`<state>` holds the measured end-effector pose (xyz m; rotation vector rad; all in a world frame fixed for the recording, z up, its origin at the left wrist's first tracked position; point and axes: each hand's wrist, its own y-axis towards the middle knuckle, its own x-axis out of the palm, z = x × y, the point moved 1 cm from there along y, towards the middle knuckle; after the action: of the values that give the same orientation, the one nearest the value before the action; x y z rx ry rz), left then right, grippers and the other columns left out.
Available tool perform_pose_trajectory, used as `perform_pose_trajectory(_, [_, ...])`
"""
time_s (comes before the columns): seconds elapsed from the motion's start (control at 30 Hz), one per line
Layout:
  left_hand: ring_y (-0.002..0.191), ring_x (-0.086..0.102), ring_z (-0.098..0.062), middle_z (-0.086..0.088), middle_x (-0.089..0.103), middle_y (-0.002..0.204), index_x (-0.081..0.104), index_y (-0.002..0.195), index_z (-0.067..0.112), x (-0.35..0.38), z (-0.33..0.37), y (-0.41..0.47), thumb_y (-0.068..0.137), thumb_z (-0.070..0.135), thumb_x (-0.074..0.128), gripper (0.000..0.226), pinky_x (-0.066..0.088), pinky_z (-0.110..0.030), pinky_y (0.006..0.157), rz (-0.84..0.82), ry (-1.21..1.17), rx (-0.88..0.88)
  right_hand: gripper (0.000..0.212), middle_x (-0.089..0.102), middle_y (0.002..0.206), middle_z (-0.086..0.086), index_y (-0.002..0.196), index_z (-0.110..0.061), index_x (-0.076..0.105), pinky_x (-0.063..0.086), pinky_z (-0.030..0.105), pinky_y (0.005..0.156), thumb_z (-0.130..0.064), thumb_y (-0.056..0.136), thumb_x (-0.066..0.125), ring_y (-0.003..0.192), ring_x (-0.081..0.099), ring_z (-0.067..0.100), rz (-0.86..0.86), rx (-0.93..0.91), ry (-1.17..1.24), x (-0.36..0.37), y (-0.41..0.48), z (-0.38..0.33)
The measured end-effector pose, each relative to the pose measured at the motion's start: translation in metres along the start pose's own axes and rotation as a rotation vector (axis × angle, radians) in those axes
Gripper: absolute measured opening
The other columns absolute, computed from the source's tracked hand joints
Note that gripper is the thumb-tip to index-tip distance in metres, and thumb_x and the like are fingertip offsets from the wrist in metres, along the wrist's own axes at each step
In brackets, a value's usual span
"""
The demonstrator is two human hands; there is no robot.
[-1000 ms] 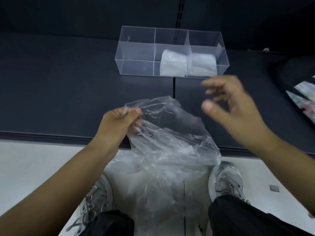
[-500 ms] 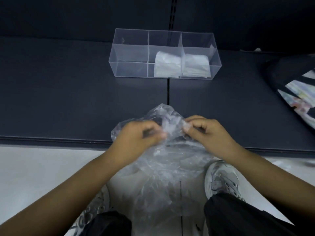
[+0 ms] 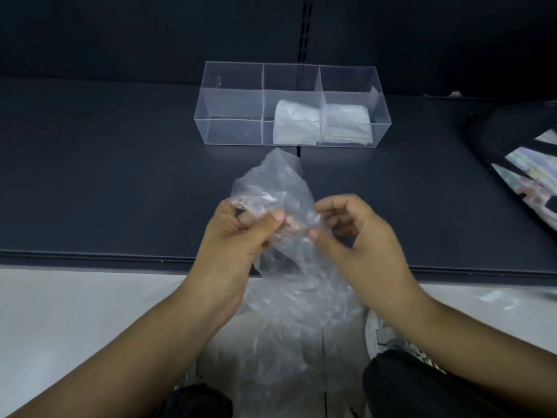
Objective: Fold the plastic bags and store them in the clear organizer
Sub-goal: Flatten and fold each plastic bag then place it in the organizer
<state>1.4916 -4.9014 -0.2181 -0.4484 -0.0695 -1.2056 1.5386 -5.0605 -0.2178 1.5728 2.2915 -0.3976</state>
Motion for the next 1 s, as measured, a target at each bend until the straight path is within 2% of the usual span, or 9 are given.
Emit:
perform_pose_trajectory(0.1, [0.084,0.072,-0.017,-0.004,0.074,0.085,0.018,0.149,0.024,-0.008,-0.005,0.003,0.070,0.018,0.072,0.096,0.056,-0.029,0.071,0.004,0.030,0.031,0.015,0.067,0.079,-0.006,0.091,-0.020,0.068,0.049,0.017,0.070,-0.009,0.081,0.073,0.073,0.060,0.006,-0.083,0.077,0.213,-0.004,0.008,0.009])
perform_pose_trajectory(0.17, [0.085,0.072,-0.016,-0.002,0.074,0.082,0.004,0.150,0.038,-0.014,-0.008,0.005,0.071,0.019,0.071,0.106,0.055,-0.024,0.073,-0.018,0.054,0.055,0.029,0.066,0.094,-0.008,0.105,-0.025,0.066,0.050,0.019,0.077,-0.024,0.077,0.076,0.085,0.060,0.004,-0.141,0.089,0.206,-0.003,0.010,0.013])
perform_pose_trajectory(0.27, [0.090,0.071,-0.018,-0.004,0.074,0.095,0.040,0.141,0.034,-0.017,-0.006,0.005,0.078,0.018,0.067,0.070,0.056,-0.024,0.071,-0.061,0.041,0.086,0.067,0.044,0.127,-0.014,0.129,-0.042,0.048,0.046,0.018,0.093,-0.053,0.068,0.072,0.114,0.050,-0.003,-0.269,0.115,0.089,0.004,0.009,0.018])
perform_pose_trajectory(0.37, [0.081,0.070,-0.021,-0.014,0.071,0.089,0.069,0.110,0.026,-0.018,-0.007,0.004,0.079,0.024,0.066,0.031,0.056,-0.027,0.067,-0.015,0.095,0.059,0.062,0.040,0.129,-0.016,0.124,-0.048,0.047,0.053,0.020,0.083,-0.031,0.074,0.079,0.106,0.055,-0.001,-0.256,0.137,0.107,0.013,0.008,0.021])
perform_pose_trajectory(0.47, [0.077,0.070,-0.022,-0.021,0.069,0.086,0.071,0.096,0.008,-0.019,-0.009,0.004,0.077,0.028,0.067,0.028,0.056,-0.027,0.066,0.044,0.120,0.034,0.036,0.064,0.103,-0.001,0.104,-0.033,0.064,0.054,0.022,0.068,-0.008,0.079,0.075,0.077,0.063,0.011,-0.135,0.090,0.104,0.012,0.014,0.022])
perform_pose_trajectory(0.6, [0.075,0.071,-0.021,-0.013,0.071,0.079,0.058,0.089,-0.012,-0.030,-0.007,0.007,0.075,0.032,0.070,0.048,0.055,-0.024,0.069,0.153,0.128,0.084,0.011,0.068,0.066,0.000,0.078,-0.020,0.073,0.048,0.016,0.062,-0.010,0.082,0.072,0.060,0.059,0.006,-0.055,0.036,0.216,-0.007,0.026,0.021])
perform_pose_trajectory(0.73, [0.083,0.070,-0.014,-0.002,0.074,0.088,0.072,0.080,0.017,-0.043,-0.001,0.009,0.078,0.034,0.071,0.017,0.052,-0.017,0.071,0.240,0.204,0.145,0.021,0.070,0.088,-0.008,0.070,-0.024,0.070,0.047,0.012,0.073,-0.010,0.085,0.068,0.078,0.062,-0.001,0.049,0.037,0.374,-0.034,0.038,0.022])
perform_pose_trajectory(0.9, [0.083,0.070,-0.009,0.002,0.073,0.092,0.070,0.092,0.020,-0.046,0.008,0.007,0.078,0.038,0.070,0.022,0.053,-0.016,0.069,0.225,0.234,0.236,0.007,0.071,0.107,-0.005,0.086,-0.022,0.062,0.044,0.016,0.093,-0.025,0.091,0.060,0.108,0.063,0.009,0.069,-0.025,0.333,-0.052,0.044,0.021])
perform_pose_trajectory(1.0, [0.080,0.070,-0.008,0.004,0.074,0.086,0.070,0.086,0.018,-0.044,0.009,0.006,0.084,0.034,0.067,0.016,0.052,-0.015,0.067,0.180,0.256,0.287,0.045,0.057,0.130,-0.017,0.119,-0.031,0.057,0.041,0.011,0.094,-0.055,0.081,0.064,0.121,0.050,-0.005,-0.142,0.030,0.177,-0.048,0.042,0.024])
